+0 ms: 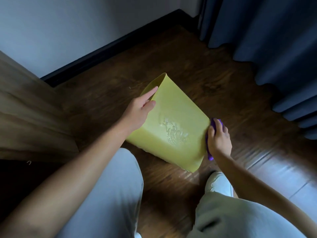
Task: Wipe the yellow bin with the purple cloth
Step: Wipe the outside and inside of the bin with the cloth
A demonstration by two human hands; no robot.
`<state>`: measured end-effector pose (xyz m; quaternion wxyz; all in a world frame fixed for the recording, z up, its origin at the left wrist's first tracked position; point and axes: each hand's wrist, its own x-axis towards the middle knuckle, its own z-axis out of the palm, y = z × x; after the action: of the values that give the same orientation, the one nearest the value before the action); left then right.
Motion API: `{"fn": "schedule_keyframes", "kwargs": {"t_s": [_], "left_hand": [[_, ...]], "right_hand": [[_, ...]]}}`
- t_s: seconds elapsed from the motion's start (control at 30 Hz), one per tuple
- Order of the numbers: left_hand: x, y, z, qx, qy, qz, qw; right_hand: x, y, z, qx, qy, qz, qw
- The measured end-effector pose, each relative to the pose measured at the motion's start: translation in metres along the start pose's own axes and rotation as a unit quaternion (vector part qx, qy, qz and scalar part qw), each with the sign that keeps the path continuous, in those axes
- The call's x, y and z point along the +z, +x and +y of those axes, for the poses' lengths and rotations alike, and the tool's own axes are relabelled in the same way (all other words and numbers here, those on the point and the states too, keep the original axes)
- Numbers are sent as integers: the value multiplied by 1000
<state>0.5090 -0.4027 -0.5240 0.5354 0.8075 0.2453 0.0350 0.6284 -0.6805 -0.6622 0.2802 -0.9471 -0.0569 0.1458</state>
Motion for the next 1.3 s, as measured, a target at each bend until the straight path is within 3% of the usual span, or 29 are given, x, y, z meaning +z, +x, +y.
{"fn": "schedule_keyframes", "kwargs": {"t_s": [0.2,0.3,0.43,0.53,0.67,0.97,1.17,1.3], "left_hand": [[-6,-2,4,-3,-6,-10,1000],[-5,-6,6,0,-16,2,1000],[1,-4,6,1,-48,25,999],[1,-2,5,0,-58,47,997],[-10,-7,-7,-40,-55,70,995],[-9,-7,-4,-55,-61,69,994],[-7,-7,4,-50,-9,83,995],[-11,-18,16,-63,-50,33,996]], "right_hand": [[-21,-2,-10,-19,1,71,997],[-46,5,-55,-132,28,102,986],[-53,-12,-140,-319,22,91,943],[-19,-41,-176,-362,-43,83,927],[19,-57,-147,-381,-122,44,915],[13,-40,-48,-222,-135,40,965],[3,-42,-2,-161,-119,42,979],[-6,-41,11,-66,-74,31,995]]}}
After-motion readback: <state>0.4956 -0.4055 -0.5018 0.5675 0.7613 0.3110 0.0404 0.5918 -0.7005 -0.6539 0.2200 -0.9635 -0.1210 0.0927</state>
